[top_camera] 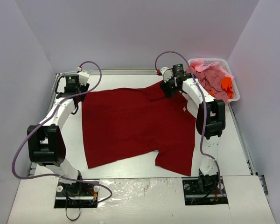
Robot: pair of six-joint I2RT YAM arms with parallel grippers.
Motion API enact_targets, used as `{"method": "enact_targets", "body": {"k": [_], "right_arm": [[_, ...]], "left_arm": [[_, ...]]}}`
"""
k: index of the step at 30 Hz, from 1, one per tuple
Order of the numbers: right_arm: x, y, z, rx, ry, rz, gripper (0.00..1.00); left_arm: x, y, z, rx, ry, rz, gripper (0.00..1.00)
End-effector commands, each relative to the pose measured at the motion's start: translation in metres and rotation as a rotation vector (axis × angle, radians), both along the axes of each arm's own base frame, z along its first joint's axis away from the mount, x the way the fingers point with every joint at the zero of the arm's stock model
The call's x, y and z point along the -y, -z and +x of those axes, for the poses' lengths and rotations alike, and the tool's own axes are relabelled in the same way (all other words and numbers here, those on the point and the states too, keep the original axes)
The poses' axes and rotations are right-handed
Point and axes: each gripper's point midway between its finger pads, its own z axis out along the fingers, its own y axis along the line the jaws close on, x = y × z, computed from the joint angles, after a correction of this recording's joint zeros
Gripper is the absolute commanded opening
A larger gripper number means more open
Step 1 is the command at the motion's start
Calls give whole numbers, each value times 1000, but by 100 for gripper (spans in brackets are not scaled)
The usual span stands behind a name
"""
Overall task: Fold and stack the t-shirts
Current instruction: Flatten out the tshirt
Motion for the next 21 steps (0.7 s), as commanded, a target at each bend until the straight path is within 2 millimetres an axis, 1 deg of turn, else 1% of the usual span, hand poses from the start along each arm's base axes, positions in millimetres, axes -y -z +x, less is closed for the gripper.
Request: {"method": "enact_targets", "body": {"k": [1, 2, 5, 7, 9, 10, 15, 21], "right_arm": [[-26, -10, 6, 37, -78, 21, 49], [-32, -7, 7, 37, -90, 18, 49], [-44, -1, 16, 46, -114, 11, 49], [-49, 5, 22, 50, -129, -2, 49], [-56, 7, 22, 54, -146, -6, 50], [-58, 12, 23, 48, -152, -12, 50], [-67, 26, 17, 24, -176, -22, 50], [-71, 45, 9, -17, -199, -27, 51]], "left_arm": [[2, -8, -17, 1, 0, -37, 52], [2, -13, -21, 14, 2, -40, 52], [3, -11, -28, 12, -1, -47, 52], [2, -6, -31, 2, -6, -49, 52], [2, -2, -33, -6, -10, -52, 52], [2, 2, -34, -13, -12, -54, 52], [5, 11, -33, -24, -12, -77, 52], [8, 22, -28, -43, -7, -95, 52]]}}
